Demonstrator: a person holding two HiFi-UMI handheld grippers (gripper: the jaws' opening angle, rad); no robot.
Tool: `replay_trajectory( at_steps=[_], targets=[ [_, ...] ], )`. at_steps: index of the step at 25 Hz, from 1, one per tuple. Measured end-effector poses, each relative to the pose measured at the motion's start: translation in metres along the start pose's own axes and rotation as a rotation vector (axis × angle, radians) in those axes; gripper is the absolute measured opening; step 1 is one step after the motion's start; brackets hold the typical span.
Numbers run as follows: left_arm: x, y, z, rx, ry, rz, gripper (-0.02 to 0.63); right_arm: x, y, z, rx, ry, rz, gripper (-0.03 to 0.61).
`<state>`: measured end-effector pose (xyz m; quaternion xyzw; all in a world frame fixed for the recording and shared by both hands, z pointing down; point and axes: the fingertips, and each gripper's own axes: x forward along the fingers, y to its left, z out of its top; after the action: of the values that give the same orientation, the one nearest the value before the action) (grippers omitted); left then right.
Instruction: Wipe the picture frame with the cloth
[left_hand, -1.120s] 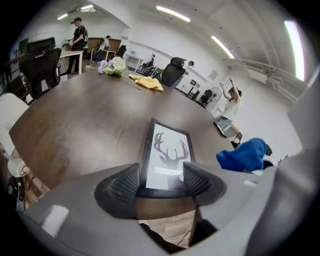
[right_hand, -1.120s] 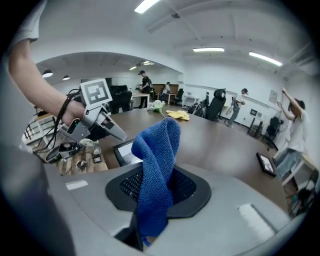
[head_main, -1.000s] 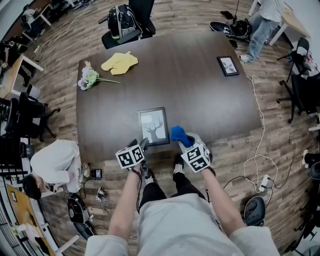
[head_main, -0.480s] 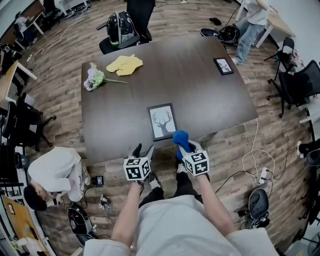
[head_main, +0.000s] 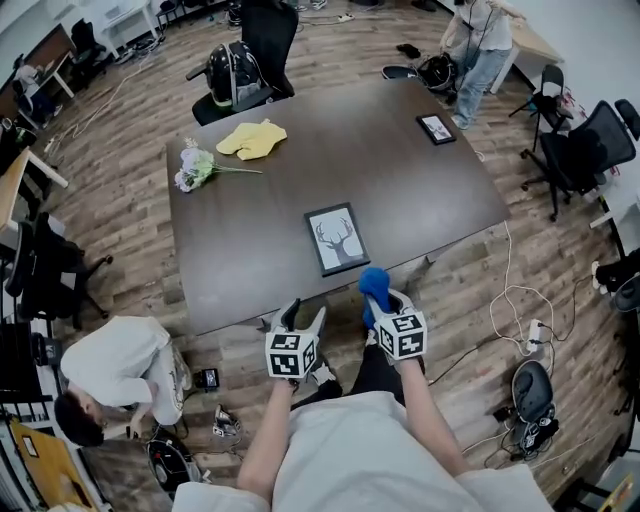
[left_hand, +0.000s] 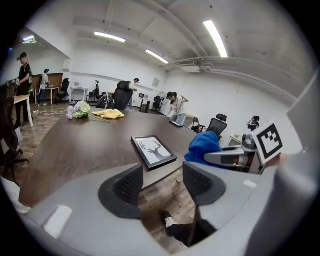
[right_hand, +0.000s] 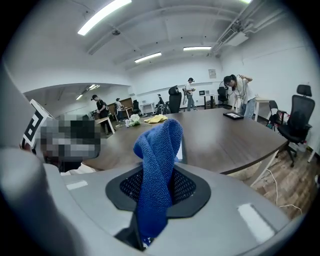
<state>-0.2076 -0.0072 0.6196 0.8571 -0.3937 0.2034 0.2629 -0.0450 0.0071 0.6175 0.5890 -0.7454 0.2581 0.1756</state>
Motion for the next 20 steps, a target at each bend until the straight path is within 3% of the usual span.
replay_trajectory(
  at_steps=[11, 15, 20],
  targets=[
    [-0.019, 0.002, 0.007, 0.007, -0.07, -0.028, 0.293, -0.024, 0.009, -0.021, 0.017, -0.014, -0.043, 0.089],
    [-0.017, -0.002, 0.013, 0.025, -0.077, -0.042, 0.261, -0.027, 0.007, -0.012, 0.014, -0.037, -0.054, 0.089],
    [-0.017, 0.002, 0.014, 0.037, -0.081, -0.024, 0.159, -0.025, 0.012, -0.009, 0.007, -0.045, -0.049, 0.089]
  ],
)
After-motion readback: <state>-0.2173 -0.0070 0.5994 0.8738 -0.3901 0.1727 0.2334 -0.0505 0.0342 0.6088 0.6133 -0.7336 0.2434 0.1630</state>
